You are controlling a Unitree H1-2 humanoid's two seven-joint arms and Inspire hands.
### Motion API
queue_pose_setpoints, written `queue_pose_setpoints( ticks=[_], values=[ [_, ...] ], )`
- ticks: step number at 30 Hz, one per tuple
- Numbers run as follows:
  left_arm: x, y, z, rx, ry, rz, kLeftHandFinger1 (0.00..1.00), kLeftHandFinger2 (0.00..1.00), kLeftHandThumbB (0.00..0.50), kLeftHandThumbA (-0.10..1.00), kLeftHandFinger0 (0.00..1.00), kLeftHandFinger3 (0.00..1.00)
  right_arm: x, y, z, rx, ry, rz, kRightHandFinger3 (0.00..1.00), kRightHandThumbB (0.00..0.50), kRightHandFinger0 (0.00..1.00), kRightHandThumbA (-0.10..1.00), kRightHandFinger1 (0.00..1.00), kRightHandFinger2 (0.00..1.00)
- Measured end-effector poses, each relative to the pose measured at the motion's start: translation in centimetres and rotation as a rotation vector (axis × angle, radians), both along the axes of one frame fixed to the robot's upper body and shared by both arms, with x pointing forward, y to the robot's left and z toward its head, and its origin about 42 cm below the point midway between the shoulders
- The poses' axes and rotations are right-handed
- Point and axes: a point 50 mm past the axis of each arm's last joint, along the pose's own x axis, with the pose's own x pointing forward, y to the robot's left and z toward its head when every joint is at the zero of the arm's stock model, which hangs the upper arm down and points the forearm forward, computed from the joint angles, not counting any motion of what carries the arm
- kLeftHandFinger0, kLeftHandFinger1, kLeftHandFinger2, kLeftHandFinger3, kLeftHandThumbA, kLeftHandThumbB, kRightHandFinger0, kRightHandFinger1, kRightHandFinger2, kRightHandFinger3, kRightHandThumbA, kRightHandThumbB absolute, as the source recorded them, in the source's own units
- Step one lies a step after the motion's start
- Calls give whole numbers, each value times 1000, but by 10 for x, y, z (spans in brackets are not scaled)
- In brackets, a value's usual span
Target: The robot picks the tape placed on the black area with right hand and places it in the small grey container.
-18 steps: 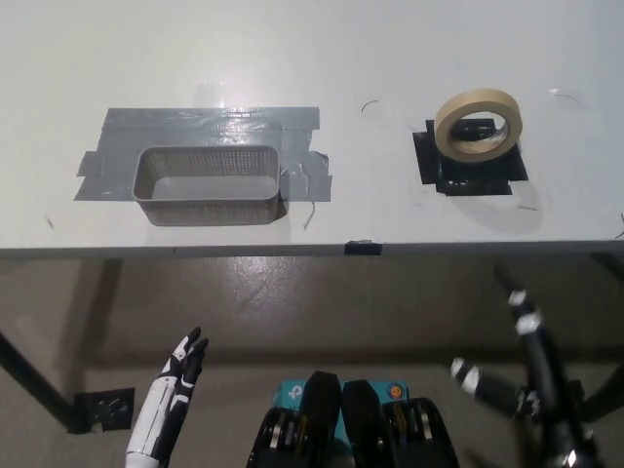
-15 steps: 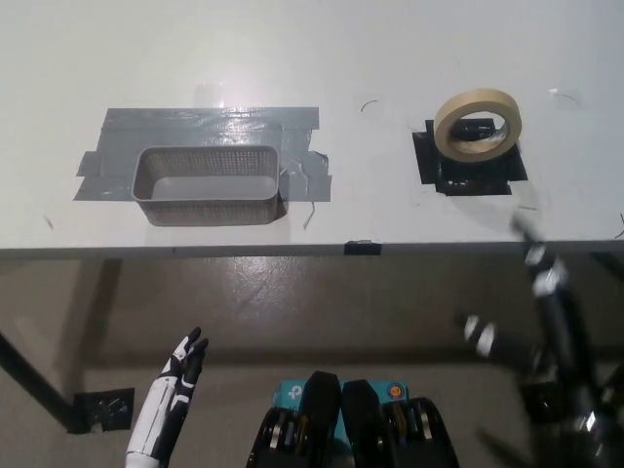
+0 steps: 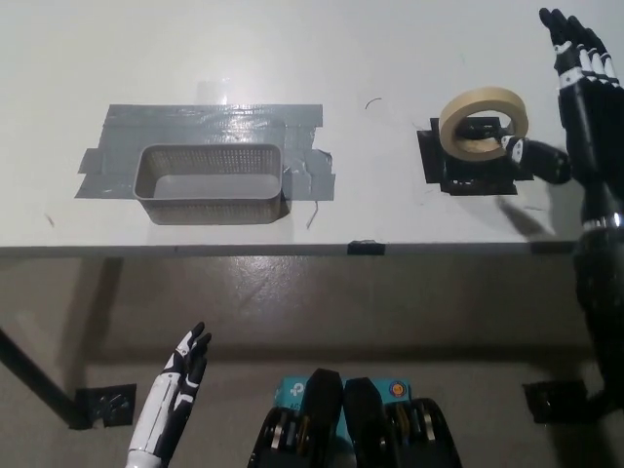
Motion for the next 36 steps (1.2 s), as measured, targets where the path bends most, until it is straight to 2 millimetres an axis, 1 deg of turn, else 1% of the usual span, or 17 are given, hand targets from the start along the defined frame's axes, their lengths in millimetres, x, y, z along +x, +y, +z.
queue_pose_setpoints(
  ticks=[1,3,6,9,14,17,18,19,21,22,23,24,27,28,31,34,36],
  values=[
    [0,0,0,2,-1,-1,1000,1000,147,1000,1000,1000,5,-1,-2,-13,18,-12,1000,271,1000,954,1000,1000],
    [1,-1,0,3,-2,-3,1000,1000,149,1000,1000,1000,15,-3,-6,-33,53,-35,1000,286,1000,944,1000,1000],
    [1,0,1,9,-3,-4,1000,1000,143,1000,1000,1000,29,-4,-10,-60,95,-63,1000,312,1000,890,1000,1000],
    [1,0,1,11,-6,-5,1000,1000,131,1000,1000,1000,41,-3,-12,-90,126,-76,1000,334,1000,863,1000,1000],
    [2,-1,1,16,-6,-10,1000,1000,108,1000,1000,1000,55,-2,-16,-118,159,-96,1000,332,1000,826,1000,1000],
    [1,-3,1,21,-5,-14,1000,1000,97,1000,1000,1000,61,-3,-25,-135,189,-113,1000,334,1000,853,1000,1000],
    [1,-3,1,22,-5,-15,1000,1000,85,1000,1000,1000,62,-4,-28,-139,196,-118,1000,329,1000,868,1000,1000],
    [1,-3,1,24,-5,-16,1000,1000,78,1000,1000,1000,63,-4,-31,-144,203,-123,1000,337,1000,889,1000,1000],
    [0,-3,0,27,-3,-16,1000,1000,68,1000,1000,1000,66,-2,-35,-156,213,-132,1000,335,1000,897,1000,1000],
    [0,-3,0,27,-2,-17,1000,1000,70,1000,1000,1000,67,-2,-37,-162,218,-136,1000,325,1000,890,1000,1000],
    [0,-4,0,27,-1,-17,1000,1000,76,1000,1000,1000,69,-1,-39,-165,220,-139,1000,318,1000,858,1000,1000],
    [-1,-4,0,28,0,-17,1000,1000,76,1000,1000,1000,70,1,-40,-169,219,-142,1000,318,1000,856,1000,1000],
    [-1,-4,-1,29,1,-16,1000,1000,74,1000,1000,1000,75,7,-39,-176,215,-148,1000,313,1000,858,1000,1000],
    [-1,-4,-1,29,0,-16,1000,1000,74,1000,1000,1000,76,9,-37,-179,212,-151,1000,315,1000,845,1000,1000],
    [-1,-4,-1,29,0,-16,1000,1000,63,1000,1000,1000,81,15,-35,-185,210,-158,1000,320,1000,852,1000,1000],
    [-1,-4,0,30,0,-17,1000,1000,56,1000,1000,1000,86,20,-33,-186,216,-163,1000,304,1000,855,1000,1000],
    [0,-4,0,31,0,-17,1000,1000,56,1000,1000,1000,88,24,-30,-184,212,-163,1000,307,1000,870,1000,1000]
  ],
)
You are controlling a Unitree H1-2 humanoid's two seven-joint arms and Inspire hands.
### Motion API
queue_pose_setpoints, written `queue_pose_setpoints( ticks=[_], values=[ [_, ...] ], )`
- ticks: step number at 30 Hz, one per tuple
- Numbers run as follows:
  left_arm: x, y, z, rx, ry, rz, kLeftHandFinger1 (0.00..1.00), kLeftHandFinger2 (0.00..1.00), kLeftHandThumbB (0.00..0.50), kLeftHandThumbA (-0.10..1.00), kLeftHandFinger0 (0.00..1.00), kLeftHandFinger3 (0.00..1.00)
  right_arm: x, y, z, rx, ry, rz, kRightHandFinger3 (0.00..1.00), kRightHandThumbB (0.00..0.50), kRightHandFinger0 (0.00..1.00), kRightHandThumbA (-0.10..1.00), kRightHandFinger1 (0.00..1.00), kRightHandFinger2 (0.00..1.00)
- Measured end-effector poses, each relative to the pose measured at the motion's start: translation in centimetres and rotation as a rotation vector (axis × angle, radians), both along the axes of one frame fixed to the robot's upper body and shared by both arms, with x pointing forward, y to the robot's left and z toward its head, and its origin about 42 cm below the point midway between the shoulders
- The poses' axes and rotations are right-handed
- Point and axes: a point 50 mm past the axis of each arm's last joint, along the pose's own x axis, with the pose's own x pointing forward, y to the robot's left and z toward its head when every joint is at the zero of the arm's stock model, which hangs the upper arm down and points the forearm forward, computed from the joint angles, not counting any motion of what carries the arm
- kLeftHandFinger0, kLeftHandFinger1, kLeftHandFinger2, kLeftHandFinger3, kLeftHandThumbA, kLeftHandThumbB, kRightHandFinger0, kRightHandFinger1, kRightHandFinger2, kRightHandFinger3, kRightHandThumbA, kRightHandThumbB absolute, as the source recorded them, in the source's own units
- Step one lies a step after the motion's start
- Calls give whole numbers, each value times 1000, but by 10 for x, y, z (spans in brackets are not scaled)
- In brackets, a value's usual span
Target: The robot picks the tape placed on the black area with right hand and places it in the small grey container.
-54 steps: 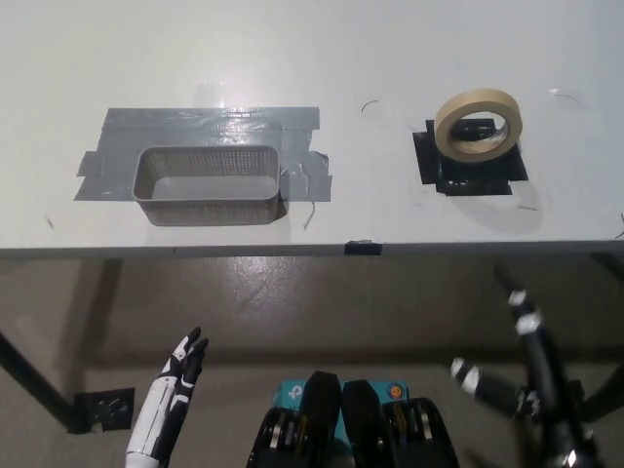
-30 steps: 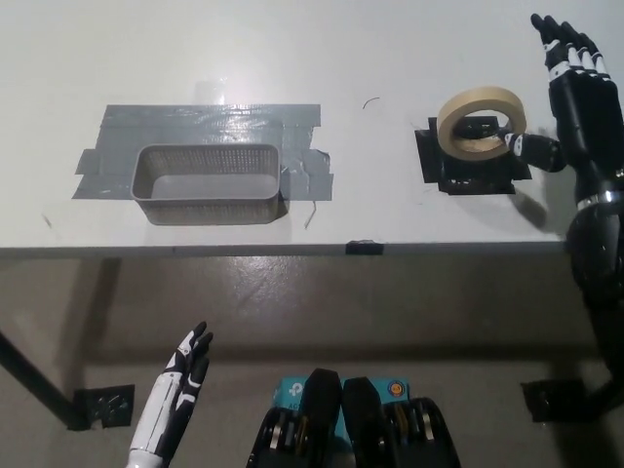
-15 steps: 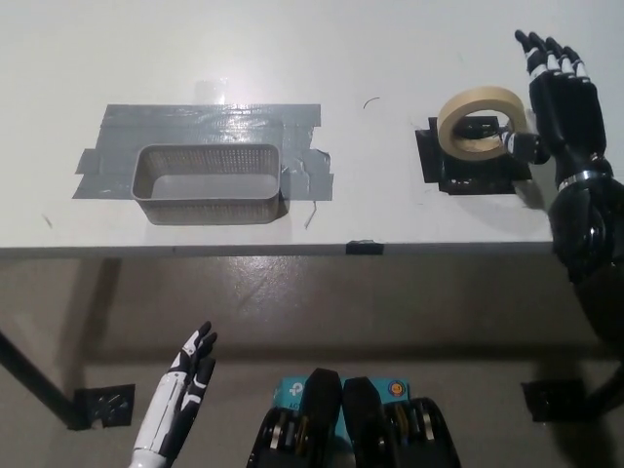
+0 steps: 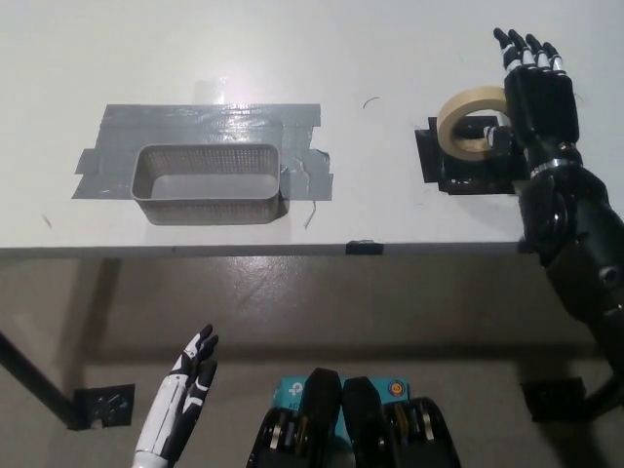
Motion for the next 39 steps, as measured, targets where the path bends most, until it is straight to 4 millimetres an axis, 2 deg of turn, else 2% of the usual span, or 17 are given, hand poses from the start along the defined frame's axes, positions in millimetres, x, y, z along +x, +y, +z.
queue_pose_setpoints(
  ticks=[6,11,15,19,20,21,22,23,24,25,26,27,28,29,32,37,39],
  values=[
    [-1,-2,-1,0,4,-3,1000,1000,46,1000,1000,1000,4,10,3,1,1,2,1000,302,1000,834,1000,1000],
    [0,-3,0,2,1,-2,1000,1000,57,1000,1000,1000,9,10,0,-14,40,-17,1000,312,1000,861,1000,1000],
    [-1,-2,-1,2,2,-2,1000,1000,58,1000,1000,1000,11,7,-7,-42,75,-34,1000,317,1000,820,1000,1000],
    [-3,-3,-2,-2,4,-1,1000,1000,47,1000,1000,1000,9,0,-22,-81,115,-54,1000,323,1000,455,1000,1000],
    [-4,-4,-2,-4,3,-1,1000,1000,45,1000,1000,1000,8,-2,-25,-86,124,-60,1000,279,1000,293,1000,1000],
    [-4,-5,-3,-8,4,-1,1000,1000,45,1000,1000,1000,7,-4,-28,-95,130,-65,1000,278,1000,241,1000,1000],
    [-5,-5,-3,-10,5,-1,1000,1000,46,1000,1000,1000,7,-5,-29,-102,127,-66,833,229,677,55,741,773],
    [-5,-6,-3,-13,4,-1,1000,1000,46,1000,1000,1000,7,-7,-29,-104,121,-66,545,194,220,-94,363,480],
    [-6,-7,-3,-15,4,-1,1000,1000,50,1000,1000,1000,7,-8,-28,-106,110,-63,458,187,9,-100,147,374],
    [-6,-7,-4,-15,5,-1,1000,1000,47,1000,1000,1000,7,-9,-27,-111,92,-62,476,187,0,-100,100,390],
    [-6,-7,-4,-16,5,-1,1000,1000,47,1000,1000,1000,7,-10,-27,-113,78,-63,756,168,0,-100,189,625],
    [-6,-7,-3,-15,5,-1,1000,1000,53,1000,1000,1000,7,-10,-27,-113,64,-63,908,166,0,-100,301,775],
    [-6,-7,-3,-15,5,-1,1000,1000,48,1000,1000,1000,6,-10,-26,-110,49,-62,931,184,0,-100,364,801],
    [-5,-7,-3,-16,4,0,1000,1000,42,1000,1000,1000,6,-10,-26,-102,32,-58,930,182,0,-100,375,803],
    [-5,-7,-3,-16,3,0,1000,1000,44,1000,1000,1000,7,-9,-20,-52,-17,-35,850,201,0,-100,368,761],
    [-5,-6,-3,-16,2,3,1000,1000,53,1000,1000,1000,8,-6,-7,65,-86,-7,868,196,0,-100,375,757],
    [-4,-5,-2,-15,-2,4,1000,1000,52,1000,1000,1000,8,-4,-2,97,-114,12,899,198,11,-100,416,795]
  ],
)
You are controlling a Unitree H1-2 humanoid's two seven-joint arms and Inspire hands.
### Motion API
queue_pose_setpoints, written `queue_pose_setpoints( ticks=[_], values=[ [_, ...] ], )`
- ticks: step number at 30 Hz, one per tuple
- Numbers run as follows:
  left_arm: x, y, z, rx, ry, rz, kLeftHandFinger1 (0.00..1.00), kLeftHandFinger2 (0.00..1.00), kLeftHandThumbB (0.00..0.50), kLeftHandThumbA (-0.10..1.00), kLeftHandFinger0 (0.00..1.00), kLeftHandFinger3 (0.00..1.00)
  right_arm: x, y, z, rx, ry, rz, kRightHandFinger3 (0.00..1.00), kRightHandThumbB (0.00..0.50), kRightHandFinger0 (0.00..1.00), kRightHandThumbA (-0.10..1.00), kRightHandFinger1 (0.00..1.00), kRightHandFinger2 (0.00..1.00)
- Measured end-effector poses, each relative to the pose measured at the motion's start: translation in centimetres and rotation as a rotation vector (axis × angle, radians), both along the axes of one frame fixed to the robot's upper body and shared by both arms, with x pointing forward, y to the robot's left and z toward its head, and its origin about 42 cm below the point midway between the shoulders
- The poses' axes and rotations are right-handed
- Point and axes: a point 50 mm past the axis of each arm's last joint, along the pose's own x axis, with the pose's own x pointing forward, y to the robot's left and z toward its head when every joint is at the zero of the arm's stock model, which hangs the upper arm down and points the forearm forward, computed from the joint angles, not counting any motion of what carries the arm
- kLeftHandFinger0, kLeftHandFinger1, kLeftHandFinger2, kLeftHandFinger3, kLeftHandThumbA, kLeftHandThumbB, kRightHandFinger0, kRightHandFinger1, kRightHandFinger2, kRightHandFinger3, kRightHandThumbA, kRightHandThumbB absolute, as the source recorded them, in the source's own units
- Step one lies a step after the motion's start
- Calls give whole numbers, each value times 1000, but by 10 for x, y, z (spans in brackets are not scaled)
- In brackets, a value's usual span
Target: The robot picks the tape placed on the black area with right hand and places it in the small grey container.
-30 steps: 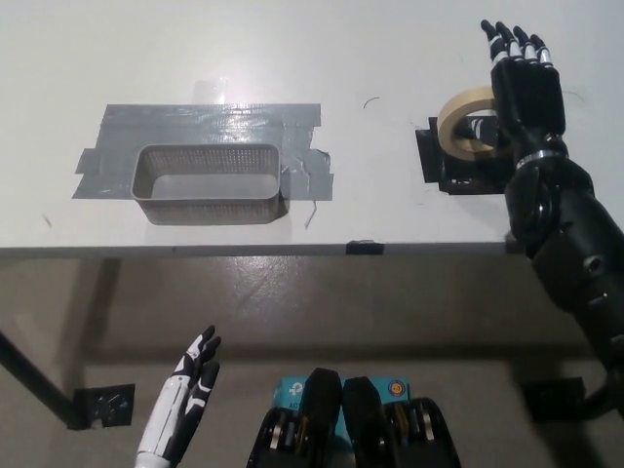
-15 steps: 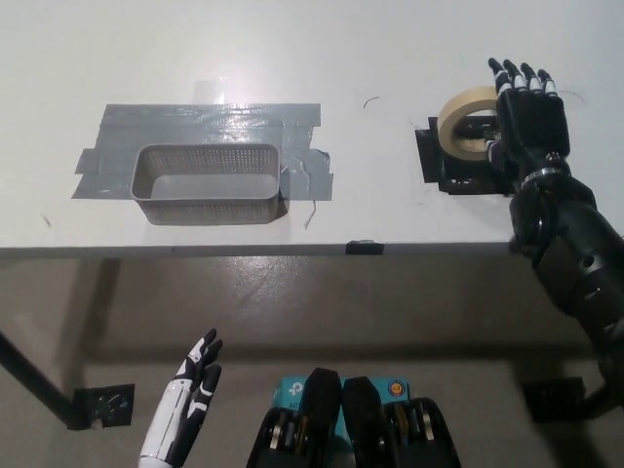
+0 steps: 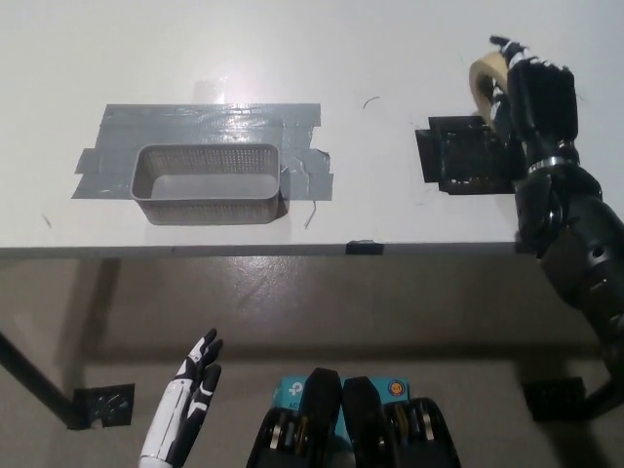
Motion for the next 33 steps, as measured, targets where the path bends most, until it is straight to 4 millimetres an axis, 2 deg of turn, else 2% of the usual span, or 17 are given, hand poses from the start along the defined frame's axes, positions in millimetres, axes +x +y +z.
queue_pose_setpoints(
  ticks=[2,4,7,10,11,15,16,20,21,23,24,25,27,29,30,31,33],
  values=[
    [1,0,1,1,-4,1,1000,1000,25,1000,1000,1000,0,3,5,27,-26,18,910,188,31,-100,454,828],
    [2,1,2,1,-6,2,1000,1000,14,1000,1000,1000,0,6,9,50,-49,38,892,187,7,-100,442,810],
    [2,1,2,1,-7,3,1000,1000,29,1000,1000,1000,0,12,19,83,-92,73,877,189,0,-100,419,785],
    [4,2,3,0,-11,4,1000,1000,38,1000,1000,1000,-1,19,29,103,-131,103,967,177,0,-100,448,849],
    [4,2,3,0,-12,5,1000,1000,51,1000,1000,1000,-1,22,32,108,-142,112,958,186,0,-100,452,851],
    [4,2,3,-1,-13,6,1000,1000,47,1000,1000,1000,-3,42,42,114,-183,168,950,200,0,-100,447,821],
    [4,2,3,-2,-12,5,1000,1000,35,1000,1000,1000,-4,49,42,110,-187,186,898,218,0,-100,426,796],
    [5,2,4,-2,-14,4,1000,1000,56,1000,1000,1000,-10,83,42,108,-197,261,871,208,0,-100,421,783],
    [6,2,4,-2,-15,4,1000,1000,80,1000,1000,1000,-11,92,42,113,-198,276,887,198,24,-100,460,819],
    [6,2,5,-2,-16,3,1000,1000,91,1000,1000,1000,-15,116,44,126,-198,318,900,206,52,-100,498,851],
    [7,2,5,-1,-18,2,1000,1000,90,1000,1000,1000,-18,132,45,128,-198,345,920,184,55,-100,521,881],
    [8,2,6,-1,-18,1,1000,1000,78,1000,1000,1000,-20,142,47,127,-198,364,907,186,56,-100,522,882],
    [9,1,6,2,-21,-4,1000,1000,75,1000,1000,1000,-24,169,52,126,-197,411,834,186,20,-100,471,816],
    [12,-1,8,3,-27,-12,1000,1000,75,1000,1000,1000,-28,194,56,111,-186,447,809,186,8,-100,433,763],
    [13,-2,9,3,-31,-18,1000,1000,77,1000,1000,1000,-29,205,58,102,-181,462,790,187,0,-100,363,723],
    [14,-4,10,2,-33,-23,1000,1000,75,1000,1000,1000,-31,216,59,86,-174,479,789,169,0,-100,319,705],
    [15,-6,11,2,-37,-34,1000,1000,60,1000,1000,1000,-35,234,59,52,-161,507,800,171,0,-100,320,721]
  ],
)
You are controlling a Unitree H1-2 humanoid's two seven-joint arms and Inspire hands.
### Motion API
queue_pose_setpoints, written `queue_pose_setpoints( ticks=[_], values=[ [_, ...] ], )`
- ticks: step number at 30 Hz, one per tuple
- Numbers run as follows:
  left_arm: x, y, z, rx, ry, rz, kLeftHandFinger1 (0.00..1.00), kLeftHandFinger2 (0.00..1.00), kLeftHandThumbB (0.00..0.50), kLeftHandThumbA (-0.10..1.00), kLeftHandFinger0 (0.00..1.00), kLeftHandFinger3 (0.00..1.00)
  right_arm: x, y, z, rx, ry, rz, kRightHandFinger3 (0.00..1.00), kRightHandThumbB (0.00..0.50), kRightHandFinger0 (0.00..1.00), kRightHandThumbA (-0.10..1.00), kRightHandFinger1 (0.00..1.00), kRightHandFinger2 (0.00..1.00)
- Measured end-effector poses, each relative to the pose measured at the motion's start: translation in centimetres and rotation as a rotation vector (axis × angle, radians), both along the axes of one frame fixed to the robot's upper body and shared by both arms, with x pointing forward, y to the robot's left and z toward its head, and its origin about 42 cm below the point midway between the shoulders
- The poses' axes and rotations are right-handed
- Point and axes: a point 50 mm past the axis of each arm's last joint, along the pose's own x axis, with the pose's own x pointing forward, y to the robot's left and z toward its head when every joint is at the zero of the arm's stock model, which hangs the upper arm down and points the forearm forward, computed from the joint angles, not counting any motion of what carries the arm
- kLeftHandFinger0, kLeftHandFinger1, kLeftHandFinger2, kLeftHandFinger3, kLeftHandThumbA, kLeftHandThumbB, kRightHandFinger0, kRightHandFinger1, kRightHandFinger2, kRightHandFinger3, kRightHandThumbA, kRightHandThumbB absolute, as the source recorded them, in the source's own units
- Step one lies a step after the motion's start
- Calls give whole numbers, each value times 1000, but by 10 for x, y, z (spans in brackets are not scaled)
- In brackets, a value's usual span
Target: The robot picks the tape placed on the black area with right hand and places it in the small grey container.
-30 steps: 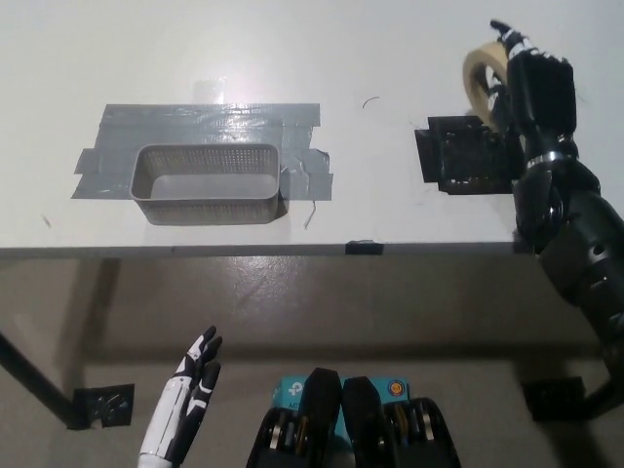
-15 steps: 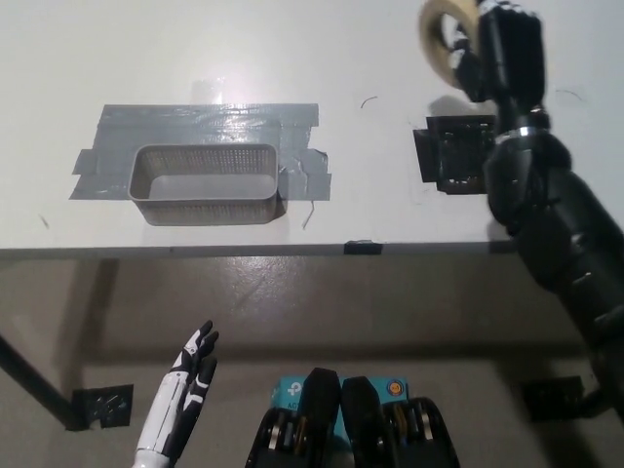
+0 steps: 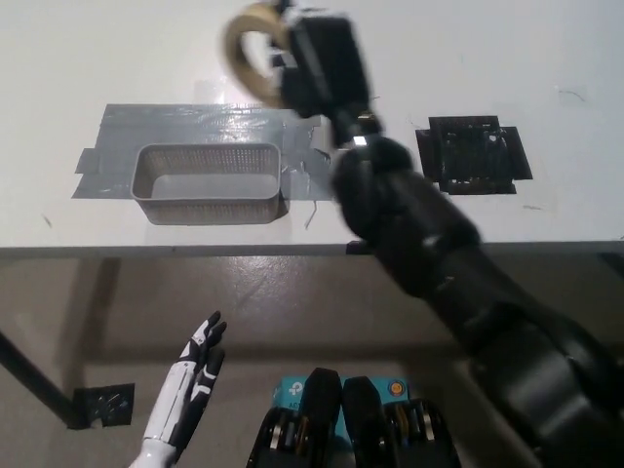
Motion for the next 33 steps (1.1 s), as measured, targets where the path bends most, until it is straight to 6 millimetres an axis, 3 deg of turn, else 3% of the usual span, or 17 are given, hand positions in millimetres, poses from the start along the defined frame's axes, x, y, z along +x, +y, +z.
queue_pose_setpoints(
  ticks=[6,9,14,16,17,23,25,26,27,28,29,31,33],
  values=[
    [2,-7,1,14,-5,-37,1000,1000,39,1000,1000,1000,-13,30,-22,-77,69,27,870,137,0,-100,400,845],
    [1,-9,1,28,-6,-52,1000,1000,42,1000,1000,1000,-14,32,-30,-109,99,20,861,151,0,-100,347,797],
    [1,-14,1,35,-6,-73,1000,1000,39,1000,1000,1000,-14,30,-41,-169,124,-4,913,157,0,-100,361,826],
    [0,-15,2,41,-9,-78,1000,1000,32,1000,1000,1000,-14,30,-43,-194,127,-11,890,139,0,-100,375,849],
    [0,-15,2,44,-11,-80,1000,1000,39,1000,1000,1000,-14,30,-45,-205,132,-17,864,158,0,-100,375,841],
    [0,-15,3,65,-18,-92,1000,1000,19,1000,1000,1000,-12,26,-50,-259,150,-45,821,161,0,-100,369,812],
    [0,-16,4,71,-22,-97,1000,973,27,1000,1000,1000,-11,24,-52,-272,151,-49,682,169,0,-100,335,694],
    [0,-17,4,76,-24,-100,1000,971,19,1000,1000,1000,-11,21,-53,-281,149,-51,711,191,23,216,332,632],
    [0,-17,4,79,-25,-102,1000,961,17,1000,1000,1000,-10,20,-54,-286,152,-54,975,229,276,419,603,827],
    [0,-18,4,81,-26,-103,1000,947,15,1000,1000,1000,-10,18,-56,-293,160,-56,1000,268,604,541,936,1000],
    [0,-18,4,81,-27,-104,992,934,22,1000,1000,1000,-9,15,-59,-305,180,-55,1000,335,966,631,1000,1000],
    [0,-18,4,81,-25,-104,965,915,20,1000,1000,1000,-8,9,-68,-328,224,-50,1000,489,1000,781,1000,1000],
    [0,-18,3,82,-21,-103,956,909,8,1000,1000,1000,-9,2,-79,-358,273,-45,1000,500,1000,795,1000,1000]
  ],
)
